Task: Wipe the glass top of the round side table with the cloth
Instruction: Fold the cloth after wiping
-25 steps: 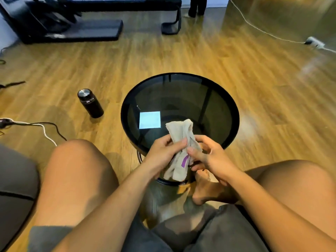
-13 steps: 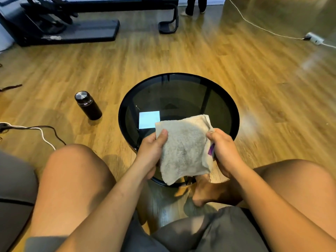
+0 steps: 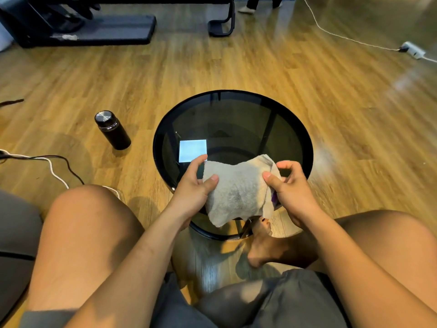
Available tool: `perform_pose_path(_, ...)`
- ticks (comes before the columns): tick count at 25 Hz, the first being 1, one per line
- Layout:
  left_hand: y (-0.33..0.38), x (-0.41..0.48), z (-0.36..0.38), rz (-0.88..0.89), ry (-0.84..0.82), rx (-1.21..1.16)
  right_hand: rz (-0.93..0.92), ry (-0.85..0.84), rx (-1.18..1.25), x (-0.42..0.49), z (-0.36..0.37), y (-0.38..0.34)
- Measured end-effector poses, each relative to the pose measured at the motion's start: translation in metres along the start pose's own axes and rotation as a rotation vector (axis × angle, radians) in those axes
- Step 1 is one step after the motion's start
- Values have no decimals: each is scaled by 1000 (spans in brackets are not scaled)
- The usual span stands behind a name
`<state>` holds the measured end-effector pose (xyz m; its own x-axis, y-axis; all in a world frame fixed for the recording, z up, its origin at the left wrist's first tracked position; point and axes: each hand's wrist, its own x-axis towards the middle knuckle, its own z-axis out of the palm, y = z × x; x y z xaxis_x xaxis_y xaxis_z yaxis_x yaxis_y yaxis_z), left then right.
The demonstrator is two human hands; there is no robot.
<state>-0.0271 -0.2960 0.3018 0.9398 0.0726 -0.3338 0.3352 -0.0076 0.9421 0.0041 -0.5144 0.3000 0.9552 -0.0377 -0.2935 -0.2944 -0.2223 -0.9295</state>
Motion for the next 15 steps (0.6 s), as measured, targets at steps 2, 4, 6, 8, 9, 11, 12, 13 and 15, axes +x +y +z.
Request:
perform_pose_path(2,2,-3,-2,50,-86,45,23,-20,41,1,-2,-3)
perform_pose_path(4,1,-3,-3,98,-164,291,45,-132,182,0,-7,-10)
perform_pose_path(6,-2,-3,0,177,-69,641,7,-257,152,-3,-11,-12)
perform_pose_path(8,-3,-4,3,243,66,758,-127,-305,-310,-7,-8,-8)
perform_pose_path(9,-4,-3,2,272,88,746,-200,-281,-546,-7,-6,-3)
perform_pose_path(11,-4,0,-5,302,91,726,-295,-167,-708,-6,-6,-2)
perform_pose_path(12,-3,2,-10,301,80,715,-303,-117,-655,-4,-10,-3)
perform_pose_path(13,-2,3,-13,289,61,675,-287,-95,-575,-2,-14,-4)
perform_pose_path(15,3,1,-16,224,-27,492,-191,-144,-358,3,-22,-6)
